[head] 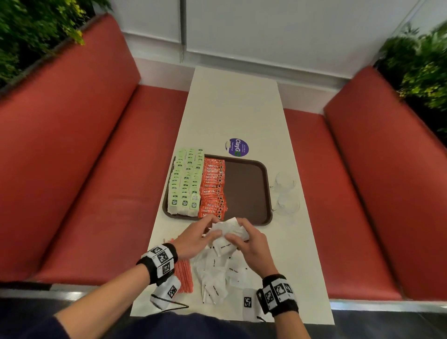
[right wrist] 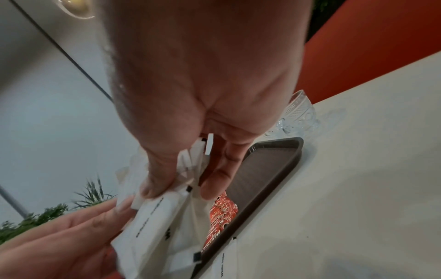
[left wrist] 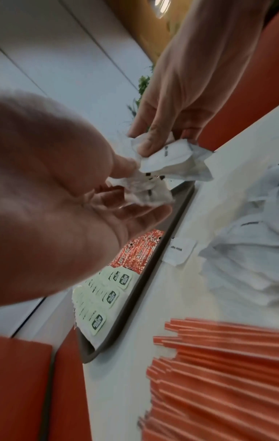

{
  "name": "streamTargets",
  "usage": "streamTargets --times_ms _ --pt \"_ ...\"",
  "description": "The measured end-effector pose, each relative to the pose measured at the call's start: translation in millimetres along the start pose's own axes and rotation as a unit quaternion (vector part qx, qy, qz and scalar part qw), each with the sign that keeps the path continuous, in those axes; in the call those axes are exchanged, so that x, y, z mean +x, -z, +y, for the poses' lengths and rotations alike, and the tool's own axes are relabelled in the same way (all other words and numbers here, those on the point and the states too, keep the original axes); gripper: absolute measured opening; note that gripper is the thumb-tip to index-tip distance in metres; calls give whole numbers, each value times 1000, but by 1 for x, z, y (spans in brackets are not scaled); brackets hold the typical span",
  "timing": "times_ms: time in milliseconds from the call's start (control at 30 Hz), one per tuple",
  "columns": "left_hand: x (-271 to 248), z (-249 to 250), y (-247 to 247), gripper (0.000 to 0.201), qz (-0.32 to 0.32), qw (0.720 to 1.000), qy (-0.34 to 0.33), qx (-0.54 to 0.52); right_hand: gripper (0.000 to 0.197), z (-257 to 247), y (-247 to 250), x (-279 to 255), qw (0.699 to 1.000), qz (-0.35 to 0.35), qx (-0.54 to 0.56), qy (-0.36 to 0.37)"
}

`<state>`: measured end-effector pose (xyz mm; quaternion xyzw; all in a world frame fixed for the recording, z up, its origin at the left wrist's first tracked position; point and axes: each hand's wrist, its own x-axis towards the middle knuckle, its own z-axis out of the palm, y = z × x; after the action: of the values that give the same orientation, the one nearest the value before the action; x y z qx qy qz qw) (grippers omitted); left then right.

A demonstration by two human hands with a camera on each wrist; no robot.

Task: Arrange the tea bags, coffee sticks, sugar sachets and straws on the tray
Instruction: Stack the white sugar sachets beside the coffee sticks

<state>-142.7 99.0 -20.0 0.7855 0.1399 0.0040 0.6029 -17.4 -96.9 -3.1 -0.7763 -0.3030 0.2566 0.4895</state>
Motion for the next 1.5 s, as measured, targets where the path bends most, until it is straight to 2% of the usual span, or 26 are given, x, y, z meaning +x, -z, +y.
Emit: streamTargets --times_ms 67,233,367,433,500,600,633,733,800,867,967,1033,1100,1267,1400,1500 --pt "-2 -2 -7 27 13 999 32 -8 18 10 0 2 1000 8 5 -19" --pt "-3 -16 -20 33 69 989 110 67 17 48 3 -1 995 20 16 -96" --pt "-4 -21 -27 49 116 985 115 60 13 48 26 -6 993 15 46 -112" --pt "-1 -13 -27 50 144 982 118 29 16 38 40 -4 993 6 68 -96" --pt "4 6 -32 44 172 973 134 -73 18 20 52 1 990 -8 114 -84" --pt "19 40 -46 31 182 927 169 -281 19 -4 58 17 986 -20 159 -55" --pt "25 47 -52 35 177 904 169 -352 20 -9 56 23 986 -21 157 -45" --pt "43 67 -66 64 146 819 159 -532 31 -10 44 40 995 -14 92 -22" --pt "51 73 -69 75 141 801 171 -556 33 -6 39 48 999 -9 11 -30" --pt "58 72 -71 69 153 809 179 -539 30 -5 39 52 998 -1 -57 -25" --pt "69 72 -71 54 169 831 158 -505 34 -13 43 56 998 40 -51 -5" --pt "77 82 -69 32 175 841 139 -493 40 -21 47 60 994 72 -84 -2" --pt "87 88 -66 21 168 847 121 -491 40 -34 53 66 987 88 -131 0" --pt "110 94 -50 33 162 847 99 -497 31 -41 59 92 979 103 -171 34" --pt "126 88 -34 43 148 836 96 -520 23 -35 65 127 990 93 -98 42" --pt "139 86 -24 47 165 843 97 -503 28 -38 71 151 991 62 -99 58"
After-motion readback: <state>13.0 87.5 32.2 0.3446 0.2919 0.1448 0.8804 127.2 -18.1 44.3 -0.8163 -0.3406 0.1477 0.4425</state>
